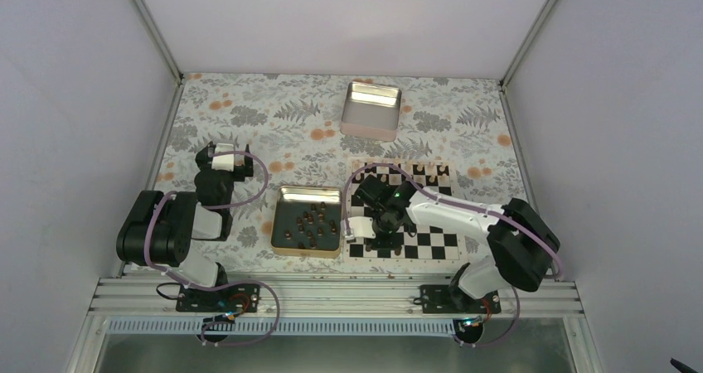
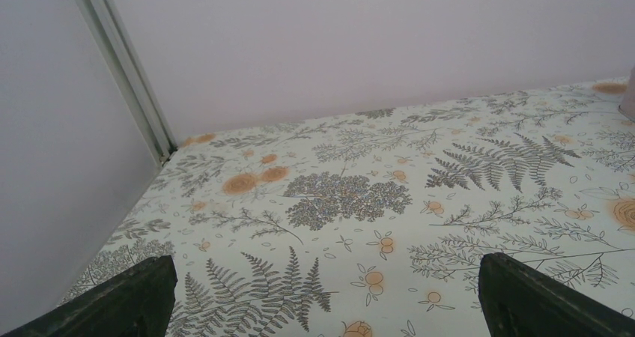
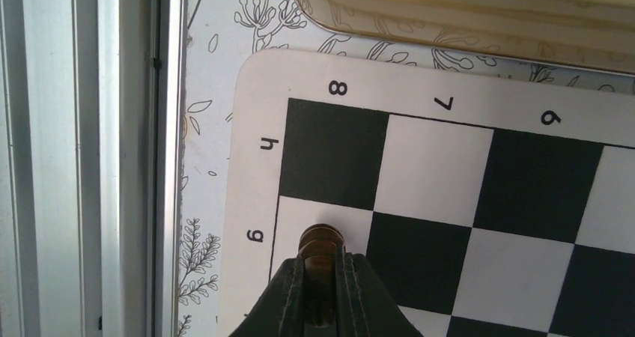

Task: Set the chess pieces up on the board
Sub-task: Place the chess piece on the chessboard.

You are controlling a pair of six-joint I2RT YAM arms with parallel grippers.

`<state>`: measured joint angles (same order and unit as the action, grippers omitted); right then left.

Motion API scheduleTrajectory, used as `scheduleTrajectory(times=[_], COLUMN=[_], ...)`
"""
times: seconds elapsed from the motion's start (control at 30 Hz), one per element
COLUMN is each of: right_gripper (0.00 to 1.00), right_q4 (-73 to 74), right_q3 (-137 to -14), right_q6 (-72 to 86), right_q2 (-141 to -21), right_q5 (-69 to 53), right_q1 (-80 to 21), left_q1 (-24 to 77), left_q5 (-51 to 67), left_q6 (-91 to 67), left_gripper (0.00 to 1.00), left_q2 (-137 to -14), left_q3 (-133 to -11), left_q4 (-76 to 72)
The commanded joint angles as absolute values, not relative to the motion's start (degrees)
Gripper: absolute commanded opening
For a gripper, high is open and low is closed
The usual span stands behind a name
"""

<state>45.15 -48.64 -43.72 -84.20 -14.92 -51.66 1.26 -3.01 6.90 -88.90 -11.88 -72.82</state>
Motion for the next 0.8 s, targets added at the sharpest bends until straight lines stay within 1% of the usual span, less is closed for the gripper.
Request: scheduleTrajectory(times=[0.0,0.3,0.63,0.7,0.77], right_gripper=[0.07,0.07,0.14,0.16,0.21], right_q4=[44.28,45.88,46.32,46.25,46.3], right_q3=[-48.69,-48.78,-48.95,-49.12,-49.26], right_q6=[-45.51,-45.97,-45.96,-45.89,-45.8], right_q2=[-85.79,-86.2,-87.63,-87.48,-87.18], right_q5=[-15.93,-15.24,-14.96,-14.97,-14.78], right_q1=[-51.58,-51.51,-51.53,-51.5,-51.57], left_q1=[1.43,1.44,1.47,1.48,1.41], left_q5=[-3.05,-3.07,-3.08,-3.06,-2.98], left_q6=[6.69,6.74,6.71,6.7,6.68], left_gripper=[1.0,1.0,1.0,1.0,1.0], left_q2=[-89.53,-89.52,-89.54,-89.52,-89.49], left_q3=[-12.21,-12.13,-12.13,-12.09,-12.12], left_q4=[-75.67,-75.67,-75.73,-75.74,-75.69])
